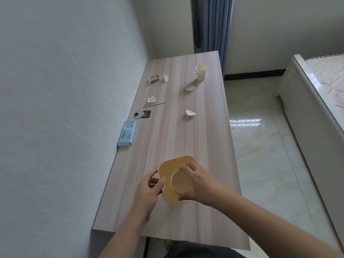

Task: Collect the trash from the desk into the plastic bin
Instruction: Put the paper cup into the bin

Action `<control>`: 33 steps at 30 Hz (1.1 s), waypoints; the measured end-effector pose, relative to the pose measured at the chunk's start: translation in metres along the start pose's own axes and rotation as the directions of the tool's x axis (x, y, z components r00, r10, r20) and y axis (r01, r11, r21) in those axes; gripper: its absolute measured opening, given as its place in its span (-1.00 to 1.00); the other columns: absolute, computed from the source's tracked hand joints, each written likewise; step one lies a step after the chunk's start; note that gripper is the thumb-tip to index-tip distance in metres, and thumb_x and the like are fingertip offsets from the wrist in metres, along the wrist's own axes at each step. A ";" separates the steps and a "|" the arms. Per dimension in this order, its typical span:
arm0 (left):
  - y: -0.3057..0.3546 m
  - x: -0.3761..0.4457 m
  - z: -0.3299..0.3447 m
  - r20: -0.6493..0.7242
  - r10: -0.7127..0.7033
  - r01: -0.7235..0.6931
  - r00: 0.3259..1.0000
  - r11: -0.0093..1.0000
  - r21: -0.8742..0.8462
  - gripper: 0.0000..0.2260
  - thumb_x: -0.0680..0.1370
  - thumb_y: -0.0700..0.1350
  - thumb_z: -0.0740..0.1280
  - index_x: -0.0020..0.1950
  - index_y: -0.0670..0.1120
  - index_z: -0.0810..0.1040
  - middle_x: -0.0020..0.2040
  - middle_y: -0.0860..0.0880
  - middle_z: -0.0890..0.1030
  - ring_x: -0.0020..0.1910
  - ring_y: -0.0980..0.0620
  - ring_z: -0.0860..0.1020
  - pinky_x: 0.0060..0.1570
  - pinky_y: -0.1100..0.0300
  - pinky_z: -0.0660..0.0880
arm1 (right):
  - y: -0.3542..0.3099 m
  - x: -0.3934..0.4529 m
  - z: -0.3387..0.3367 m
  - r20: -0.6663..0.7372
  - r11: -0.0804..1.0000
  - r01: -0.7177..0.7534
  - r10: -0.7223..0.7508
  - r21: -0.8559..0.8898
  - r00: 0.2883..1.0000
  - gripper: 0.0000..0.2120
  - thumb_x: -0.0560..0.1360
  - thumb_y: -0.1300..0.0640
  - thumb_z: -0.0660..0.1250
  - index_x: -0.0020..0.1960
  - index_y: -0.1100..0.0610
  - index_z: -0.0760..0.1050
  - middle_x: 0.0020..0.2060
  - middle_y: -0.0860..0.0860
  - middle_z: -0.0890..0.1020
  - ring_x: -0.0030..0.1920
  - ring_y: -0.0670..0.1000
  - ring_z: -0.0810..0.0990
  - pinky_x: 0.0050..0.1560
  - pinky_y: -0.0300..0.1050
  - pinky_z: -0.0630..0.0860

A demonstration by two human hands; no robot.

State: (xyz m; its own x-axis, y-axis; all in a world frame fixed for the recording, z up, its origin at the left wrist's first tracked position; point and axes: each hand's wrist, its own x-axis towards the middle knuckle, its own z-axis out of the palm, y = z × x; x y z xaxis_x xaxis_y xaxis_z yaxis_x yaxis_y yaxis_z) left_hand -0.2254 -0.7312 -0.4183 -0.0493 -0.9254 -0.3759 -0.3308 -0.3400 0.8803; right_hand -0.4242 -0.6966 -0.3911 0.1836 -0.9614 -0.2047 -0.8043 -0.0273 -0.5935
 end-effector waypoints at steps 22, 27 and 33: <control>-0.019 -0.017 -0.025 0.038 0.115 -0.116 0.993 0.993 0.036 -0.68 0.52 0.09 0.43 0.24 0.27 0.47 -0.05 -0.02 0.61 0.01 -0.02 0.61 0.00 0.13 0.64 | -0.037 0.033 0.052 0.265 0.955 0.038 0.043 -0.293 0.963 -0.33 0.51 -0.13 0.31 0.46 0.19 0.19 0.31 0.14 0.45 0.20 0.14 0.52 0.18 0.01 0.51; -0.023 -0.011 -0.042 0.087 0.106 -0.102 0.990 0.993 -0.051 -0.62 0.51 0.03 0.45 0.31 0.15 0.52 -0.11 -0.02 0.60 -0.02 -0.05 0.62 0.04 0.04 0.64 | -0.056 0.039 0.064 0.354 0.938 0.016 0.116 -0.347 0.928 -0.41 0.55 -0.08 0.25 0.46 0.17 0.19 0.37 0.18 0.38 0.29 0.22 0.44 0.28 0.12 0.42; -0.029 -0.009 -0.067 0.127 0.127 -0.123 0.984 0.992 -0.042 -0.58 0.48 0.10 0.45 0.32 0.16 0.50 -0.09 -0.03 0.60 -0.02 -0.06 0.62 0.04 0.05 0.64 | -0.081 0.044 0.080 0.365 0.888 0.023 0.165 -0.458 0.916 -0.43 0.59 -0.04 0.15 0.50 0.18 0.12 0.42 0.21 0.31 0.35 0.24 0.37 0.35 0.17 0.35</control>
State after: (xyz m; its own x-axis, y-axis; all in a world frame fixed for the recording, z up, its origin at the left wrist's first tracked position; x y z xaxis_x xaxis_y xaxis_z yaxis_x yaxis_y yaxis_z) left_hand -0.1522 -0.7245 -0.4211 -0.2106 -0.9321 -0.2947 -0.2822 -0.2307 0.9312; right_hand -0.3063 -0.7146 -0.4143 0.2423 -0.7854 -0.5696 -0.9694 -0.1720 -0.1753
